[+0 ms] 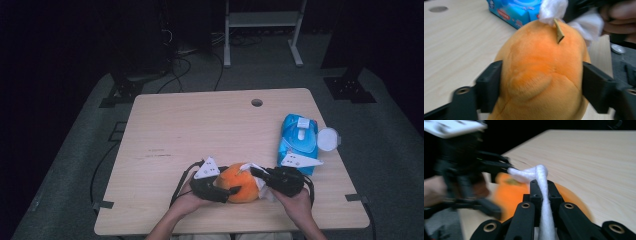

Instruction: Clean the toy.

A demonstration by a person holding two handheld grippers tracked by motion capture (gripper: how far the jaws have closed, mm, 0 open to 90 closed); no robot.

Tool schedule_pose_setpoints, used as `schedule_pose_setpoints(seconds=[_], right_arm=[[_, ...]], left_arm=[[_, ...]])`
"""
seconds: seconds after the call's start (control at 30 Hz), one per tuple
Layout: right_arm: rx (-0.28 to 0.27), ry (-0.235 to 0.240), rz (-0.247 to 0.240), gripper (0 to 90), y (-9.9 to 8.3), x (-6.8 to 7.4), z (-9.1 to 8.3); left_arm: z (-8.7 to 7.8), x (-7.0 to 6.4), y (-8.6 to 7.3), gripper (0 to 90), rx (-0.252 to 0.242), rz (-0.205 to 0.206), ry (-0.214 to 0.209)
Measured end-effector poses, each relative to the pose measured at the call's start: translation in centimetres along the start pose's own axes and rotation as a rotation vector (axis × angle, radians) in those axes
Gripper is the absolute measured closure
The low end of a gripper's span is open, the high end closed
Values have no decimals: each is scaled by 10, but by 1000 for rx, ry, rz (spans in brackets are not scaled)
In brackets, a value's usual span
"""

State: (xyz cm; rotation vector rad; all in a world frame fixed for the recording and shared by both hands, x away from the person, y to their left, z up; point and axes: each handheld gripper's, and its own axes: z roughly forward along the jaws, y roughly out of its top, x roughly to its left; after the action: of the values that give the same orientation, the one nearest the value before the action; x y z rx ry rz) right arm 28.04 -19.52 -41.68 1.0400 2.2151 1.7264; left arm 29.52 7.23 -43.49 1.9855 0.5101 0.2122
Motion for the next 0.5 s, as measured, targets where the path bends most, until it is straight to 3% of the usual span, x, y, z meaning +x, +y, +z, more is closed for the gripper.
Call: schedule_pose_setpoints(seconds=[0.07,0.17,0.27,0.33,0.37,0.5], right_arm=[[-6,39,-35,857,5,11,2],[11,24,-87,856,5,19,6],[12,-13,-36,857,-1,2,5],[22,-24,13,857,-6,-6,5],[12,-17,20,857,-6,-5,5],[-37,37,-48,856,7,18,5]], left_arm=[[-2,-1,2,319,-17,-3,-1],[-10,-1,7,340,-45,4,3],[-18,3,10,344,-73,-16,8],[-18,4,10,346,-62,-21,18],[-17,4,10,346,-61,-17,18],[-18,0,16,350,-95,-28,8]])
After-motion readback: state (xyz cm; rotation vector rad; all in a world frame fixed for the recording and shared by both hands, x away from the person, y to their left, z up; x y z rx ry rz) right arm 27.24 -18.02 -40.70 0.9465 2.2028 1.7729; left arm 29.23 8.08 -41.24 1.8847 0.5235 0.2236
